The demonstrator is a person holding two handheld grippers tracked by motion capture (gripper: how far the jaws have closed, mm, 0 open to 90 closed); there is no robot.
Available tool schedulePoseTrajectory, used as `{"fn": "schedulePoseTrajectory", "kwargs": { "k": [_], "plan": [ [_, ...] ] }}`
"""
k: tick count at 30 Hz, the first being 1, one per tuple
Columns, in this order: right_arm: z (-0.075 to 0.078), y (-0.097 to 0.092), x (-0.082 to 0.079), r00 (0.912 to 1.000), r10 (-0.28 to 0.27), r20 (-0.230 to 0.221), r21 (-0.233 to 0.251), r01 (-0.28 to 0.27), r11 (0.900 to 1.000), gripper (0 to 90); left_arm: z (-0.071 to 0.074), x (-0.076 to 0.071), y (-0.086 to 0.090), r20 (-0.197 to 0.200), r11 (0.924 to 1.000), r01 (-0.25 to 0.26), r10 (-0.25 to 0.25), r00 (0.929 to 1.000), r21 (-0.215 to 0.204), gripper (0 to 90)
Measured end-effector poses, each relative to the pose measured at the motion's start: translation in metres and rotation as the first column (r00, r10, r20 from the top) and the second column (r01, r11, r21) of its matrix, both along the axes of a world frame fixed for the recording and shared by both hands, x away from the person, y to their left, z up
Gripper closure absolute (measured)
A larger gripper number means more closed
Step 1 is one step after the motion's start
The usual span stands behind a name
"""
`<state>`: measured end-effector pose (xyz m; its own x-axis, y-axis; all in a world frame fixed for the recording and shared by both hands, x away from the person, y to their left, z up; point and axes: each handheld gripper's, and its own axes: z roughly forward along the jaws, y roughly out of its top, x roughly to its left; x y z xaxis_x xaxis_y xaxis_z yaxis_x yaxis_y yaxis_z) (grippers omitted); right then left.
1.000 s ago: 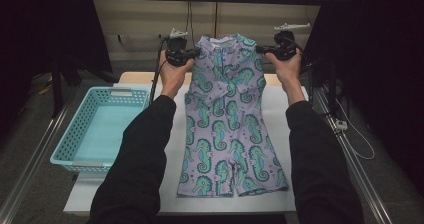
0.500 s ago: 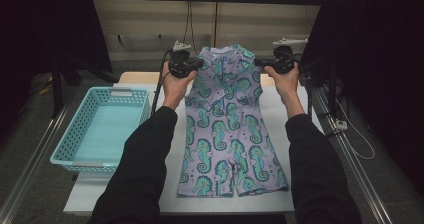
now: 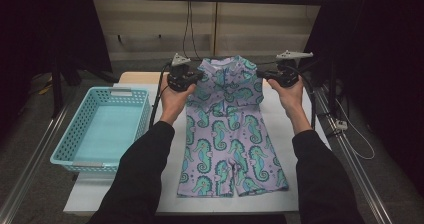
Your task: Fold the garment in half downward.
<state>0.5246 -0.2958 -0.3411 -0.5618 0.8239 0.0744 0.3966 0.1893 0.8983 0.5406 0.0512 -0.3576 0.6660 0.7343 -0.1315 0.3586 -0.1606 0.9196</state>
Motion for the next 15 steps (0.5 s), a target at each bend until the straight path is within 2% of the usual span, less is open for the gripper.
{"fn": "schedulePoseTrajectory", "kwargs": {
  "k": [2,4,10,15],
  "plan": [
    [-0.004,-0.001,-0.009,1.0,0.006,0.003,0.01,-0.006,0.9999,88.5,-0.003,-0.009,0.001,-0.011,0.9996,0.012,-0.012,0.9999,-0.025,89.0],
    [-0.007,0.0,-0.013,1.0,0.008,-0.003,0.008,-0.008,0.9999,88.5,-0.004,-0.016,-0.001,0.004,0.9997,0.021,-0.021,0.9998,0.016,89.0],
    [-0.013,0.002,-0.027,0.9997,0.026,0.002,0.023,-0.026,0.9994,88.6,-0.007,-0.028,0.0,0.004,0.9994,0.033,-0.033,0.9994,-0.012,88.9],
    [-0.016,0.004,-0.039,0.9993,0.037,0.001,0.019,-0.037,0.9991,88.5,-0.013,-0.039,0.0,-0.004,0.999,0.046,-0.046,0.9989,-0.003,88.9]
  ]
}}
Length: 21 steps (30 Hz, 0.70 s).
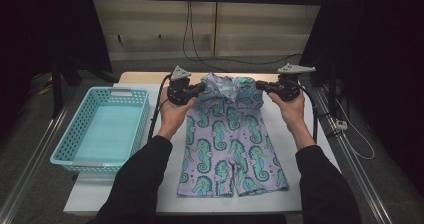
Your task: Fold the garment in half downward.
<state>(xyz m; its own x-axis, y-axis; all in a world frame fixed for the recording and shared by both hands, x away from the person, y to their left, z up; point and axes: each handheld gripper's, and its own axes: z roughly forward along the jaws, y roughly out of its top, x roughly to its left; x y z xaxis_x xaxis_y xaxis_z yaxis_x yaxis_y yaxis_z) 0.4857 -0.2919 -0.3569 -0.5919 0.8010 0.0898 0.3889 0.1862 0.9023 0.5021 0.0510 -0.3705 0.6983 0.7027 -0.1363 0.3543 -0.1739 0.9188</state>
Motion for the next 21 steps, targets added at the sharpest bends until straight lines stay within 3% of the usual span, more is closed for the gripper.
{"fn": "schedulePoseTrajectory", "kwargs": {
  "k": [11,14,21],
  "plan": [
    [-0.005,0.001,-0.024,0.9995,0.03,0.002,-0.006,-0.03,0.9995,88.5,-0.001,-0.024,0.009,0.008,0.9996,0.023,-0.022,0.9997,-0.014,88.9],
    [-0.007,0.002,-0.029,0.9995,0.03,-0.009,-0.021,-0.031,0.9993,88.5,-0.004,-0.03,0.01,0.008,0.9994,0.034,-0.034,0.9994,0.0,88.9],
    [-0.01,0.001,-0.046,0.9986,0.052,-0.005,-0.007,-0.052,0.9986,88.5,-0.008,-0.044,0.019,0.003,0.9986,0.053,-0.053,0.9986,-0.008,88.9]
  ]
}}
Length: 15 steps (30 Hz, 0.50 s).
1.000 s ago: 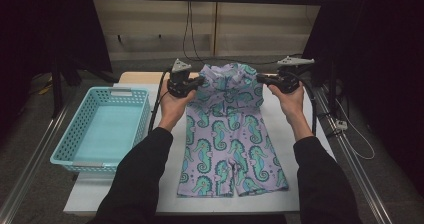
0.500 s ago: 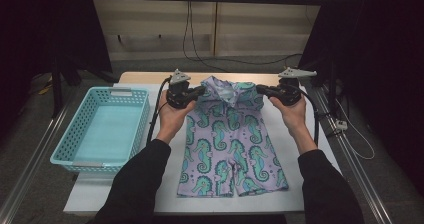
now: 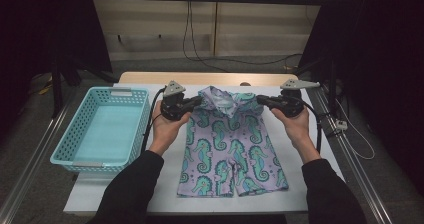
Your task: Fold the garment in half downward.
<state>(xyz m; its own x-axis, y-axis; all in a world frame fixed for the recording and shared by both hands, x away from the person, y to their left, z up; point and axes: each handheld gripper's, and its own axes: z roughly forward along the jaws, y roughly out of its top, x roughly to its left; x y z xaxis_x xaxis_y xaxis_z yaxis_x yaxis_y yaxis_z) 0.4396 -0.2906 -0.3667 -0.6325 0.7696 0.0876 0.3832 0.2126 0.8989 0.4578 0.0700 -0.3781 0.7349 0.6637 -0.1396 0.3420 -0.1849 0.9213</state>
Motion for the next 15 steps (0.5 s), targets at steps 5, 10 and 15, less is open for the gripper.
{"fn": "schedulePoseTrajectory", "kwargs": {
  "k": [5,10,15],
  "plan": [
    [-0.001,-0.002,-0.01,1.0,0.007,-0.001,-0.002,-0.007,1.0,88.5,-0.001,-0.012,-0.001,0.002,0.9997,0.024,-0.024,0.9997,0.003,89.0],
    [-0.011,-0.006,-0.025,0.9998,0.007,-0.018,-0.02,-0.007,0.9998,88.5,-0.008,-0.023,-0.004,0.001,0.9979,0.053,-0.053,0.9986,0.036,88.9],
    [-0.018,-0.005,-0.033,0.9992,0.024,-0.031,-0.023,-0.025,0.9994,88.5,-0.013,-0.029,-0.002,-0.003,0.9973,0.062,-0.062,0.9981,0.039,89.0]
  ]
}}
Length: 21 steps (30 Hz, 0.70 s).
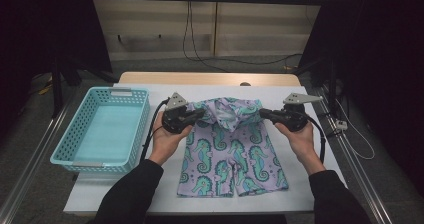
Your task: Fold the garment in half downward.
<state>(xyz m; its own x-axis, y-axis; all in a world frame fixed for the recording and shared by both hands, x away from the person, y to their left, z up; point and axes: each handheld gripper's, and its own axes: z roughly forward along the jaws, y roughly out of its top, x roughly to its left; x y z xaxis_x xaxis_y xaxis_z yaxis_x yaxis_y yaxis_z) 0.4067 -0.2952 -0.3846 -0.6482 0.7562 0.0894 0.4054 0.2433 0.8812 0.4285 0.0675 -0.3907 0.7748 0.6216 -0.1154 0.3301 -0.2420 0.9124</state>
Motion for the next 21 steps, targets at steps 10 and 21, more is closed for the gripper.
{"fn": "schedulePoseTrajectory", "kwargs": {
  "k": [10,21],
  "plan": [
    [-0.006,0.003,-0.015,0.9991,0.04,-0.011,0.006,-0.04,0.9992,88.5,0.0,-0.015,0.006,0.014,0.9994,0.03,-0.03,0.9994,0.019,88.9],
    [-0.013,0.003,-0.033,0.9973,0.068,-0.029,-0.01,-0.068,0.9976,88.5,-0.006,-0.027,0.008,0.0,0.9977,0.056,-0.056,0.9985,0.039,88.9]
  ]
}}
